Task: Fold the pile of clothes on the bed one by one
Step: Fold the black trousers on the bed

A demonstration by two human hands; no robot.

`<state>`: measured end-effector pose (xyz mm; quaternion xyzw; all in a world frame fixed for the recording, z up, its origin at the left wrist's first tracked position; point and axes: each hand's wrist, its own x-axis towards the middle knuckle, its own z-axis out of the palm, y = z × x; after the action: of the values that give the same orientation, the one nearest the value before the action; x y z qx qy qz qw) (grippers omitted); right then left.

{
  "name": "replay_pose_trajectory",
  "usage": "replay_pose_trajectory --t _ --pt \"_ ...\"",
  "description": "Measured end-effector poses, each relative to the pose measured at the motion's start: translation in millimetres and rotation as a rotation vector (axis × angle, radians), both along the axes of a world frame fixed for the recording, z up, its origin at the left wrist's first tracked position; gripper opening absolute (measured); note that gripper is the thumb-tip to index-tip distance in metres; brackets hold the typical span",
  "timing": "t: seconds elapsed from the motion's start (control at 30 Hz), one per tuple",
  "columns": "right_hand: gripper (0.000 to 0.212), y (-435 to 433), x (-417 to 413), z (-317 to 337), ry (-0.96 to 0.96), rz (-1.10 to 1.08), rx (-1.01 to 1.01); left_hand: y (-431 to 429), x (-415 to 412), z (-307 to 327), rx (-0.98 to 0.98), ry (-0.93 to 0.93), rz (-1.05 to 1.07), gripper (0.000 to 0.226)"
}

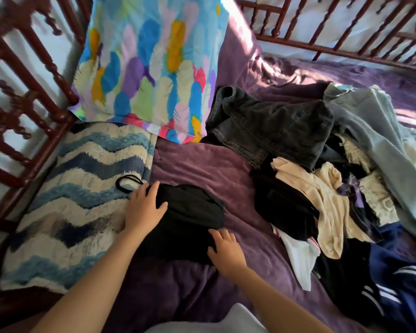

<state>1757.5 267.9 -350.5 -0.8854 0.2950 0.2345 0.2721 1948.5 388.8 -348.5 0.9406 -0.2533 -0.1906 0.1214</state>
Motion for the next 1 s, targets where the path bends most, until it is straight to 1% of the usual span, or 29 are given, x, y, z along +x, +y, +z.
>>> replay_pose_trajectory --t 0.07,0.13,0.23,0.27,0.33,0.43,0.47,0.5,0.57,0.63,0.7,0.73,0.77,0.8,0.83,0.87,0.9,0.93,1.0 --pt "0.055 -4 10 3 -0.026 0.017 -0.026 -12 20 1 0.108 0.034 -0.114 0.056" --pt "0.056 -10 25 7 -0.068 0.021 -0.056 -20 36 0 0.117 0.129 -0.187 0.043" --pt "0.058 -18 51 12 -0.116 0.022 -0.077 -23 46 0 0.101 0.145 -0.237 0.022" --pt "0.059 -19 59 12 -0.129 0.025 -0.088 -22 48 0 0.063 0.161 -0.217 0.019" --pt "0.062 -19 72 10 -0.149 0.033 -0.104 -23 55 0 -0.07 0.261 -0.13 0.014" --pt "0.071 -16 79 -2 -0.096 0.029 -0.025 -23 67 1 -0.231 0.45 0.016 0.015" --pt "0.073 -16 79 -6 -0.061 0.019 0.01 -21 70 0 -0.26 0.477 0.051 0.016" --pt "0.073 -18 78 -11 -0.015 0.0 0.03 -19 72 -2 -0.272 0.465 0.073 0.017" --pt "0.07 -27 74 -20 0.064 -0.029 0.022 -16 75 -7 -0.219 0.338 0.088 0.015" --pt "0.069 -36 70 -25 0.11 -0.007 -0.059 -15 72 -9 -0.089 0.114 0.081 0.014" --pt "0.075 -38 64 -29 0.049 0.086 -0.257 -18 62 -6 -0.008 -0.138 0.058 0.025" --pt "0.073 -38 63 -32 0.017 0.143 -0.302 -21 52 -3 -0.032 -0.265 0.008 0.031" --pt "0.064 -37 60 -40 -0.011 0.214 -0.327 -25 38 -1 -0.078 -0.391 -0.081 0.034" --pt "0.057 -36 61 -39 -0.002 0.263 -0.304 -29 22 -1 -0.106 -0.466 -0.196 0.037" --pt "0.054 -33 61 -42 0.007 0.325 -0.281 -32 3 -5 -0.102 -0.484 -0.328 0.041" --pt "0.055 -32 65 -44 0.038 0.325 -0.202 -32 -12 -11 -0.056 -0.437 -0.433 0.044" --pt "0.056 -34 70 -43 0.038 0.302 -0.177 -29 -23 -19 0.015 -0.365 -0.482 0.049" --pt "0.056 -38 75 -45 0.062 0.29 -0.16 -23 -27 -28 0.125 -0.284 -0.478 0.059" --pt "0.058 -55 85 -52 0.223 0.232 -0.14 -11 -20 -39 0.29 -0.143 -0.404 0.074"
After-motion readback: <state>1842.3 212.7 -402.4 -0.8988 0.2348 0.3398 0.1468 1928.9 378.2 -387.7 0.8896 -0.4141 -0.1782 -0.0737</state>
